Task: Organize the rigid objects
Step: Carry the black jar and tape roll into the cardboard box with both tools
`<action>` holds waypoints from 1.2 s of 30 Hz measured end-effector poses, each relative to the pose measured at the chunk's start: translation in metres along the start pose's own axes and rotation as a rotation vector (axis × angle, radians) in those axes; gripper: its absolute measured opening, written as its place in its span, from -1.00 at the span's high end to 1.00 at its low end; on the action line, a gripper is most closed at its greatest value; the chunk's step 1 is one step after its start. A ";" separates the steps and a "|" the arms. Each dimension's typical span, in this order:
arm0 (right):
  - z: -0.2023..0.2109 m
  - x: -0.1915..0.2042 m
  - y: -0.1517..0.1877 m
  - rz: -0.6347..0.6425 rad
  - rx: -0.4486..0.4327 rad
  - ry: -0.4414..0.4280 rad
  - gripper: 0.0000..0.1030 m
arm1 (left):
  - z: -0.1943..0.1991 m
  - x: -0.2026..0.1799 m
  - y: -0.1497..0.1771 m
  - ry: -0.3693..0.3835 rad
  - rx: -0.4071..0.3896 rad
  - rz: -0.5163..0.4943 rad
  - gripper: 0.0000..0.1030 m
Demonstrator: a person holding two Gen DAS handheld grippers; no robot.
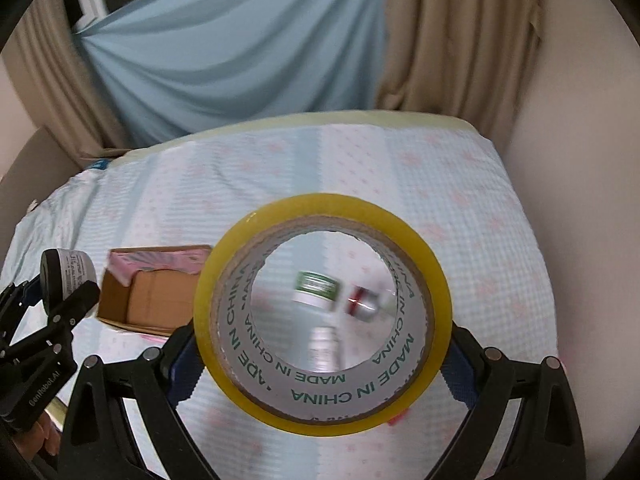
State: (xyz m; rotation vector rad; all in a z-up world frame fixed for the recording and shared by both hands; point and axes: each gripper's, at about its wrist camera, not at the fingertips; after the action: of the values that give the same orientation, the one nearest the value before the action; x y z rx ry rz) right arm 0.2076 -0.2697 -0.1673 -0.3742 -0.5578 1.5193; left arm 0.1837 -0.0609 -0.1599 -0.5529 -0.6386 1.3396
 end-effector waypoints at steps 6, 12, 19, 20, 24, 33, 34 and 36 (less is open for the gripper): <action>-0.001 0.078 -0.007 0.000 -0.003 -0.032 -0.86 | 0.002 0.076 0.004 0.029 0.007 0.012 -0.10; -0.027 0.161 -0.011 -0.033 0.020 -0.039 -0.86 | -0.022 0.169 0.014 0.055 0.045 0.018 -0.10; -0.088 0.235 -0.011 -0.070 0.083 -0.070 -0.86 | -0.085 0.244 0.033 0.065 0.131 -0.032 -0.10; -0.099 0.245 -0.011 -0.060 0.098 -0.068 -0.86 | -0.095 0.248 0.035 0.068 0.144 -0.034 -0.10; -0.141 0.275 -0.007 0.001 0.152 -0.067 -0.86 | -0.146 0.268 0.046 0.091 0.215 -0.047 -0.10; -0.240 0.300 0.012 0.204 0.283 -0.022 -0.86 | -0.234 0.274 0.063 0.136 0.351 -0.017 -0.10; -0.250 0.301 0.015 0.221 0.294 -0.027 -0.86 | -0.242 0.271 0.065 0.140 0.364 -0.018 -0.10; -0.270 0.300 0.022 0.240 0.328 -0.051 -0.86 | -0.260 0.266 0.071 0.153 0.394 -0.025 -0.10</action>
State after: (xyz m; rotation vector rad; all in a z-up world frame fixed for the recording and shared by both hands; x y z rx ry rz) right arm 0.3297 0.0585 -0.3691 -0.1517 -0.3014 1.8216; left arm 0.3458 0.2118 -0.3671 -0.3205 -0.2447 1.3416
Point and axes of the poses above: each gripper's, at about its wrist camera, not at the fingertips, and z roughly against the way its jaws point, x to its left, y to its underside, and after that the axes turned 3 degrees about -x, right-handed
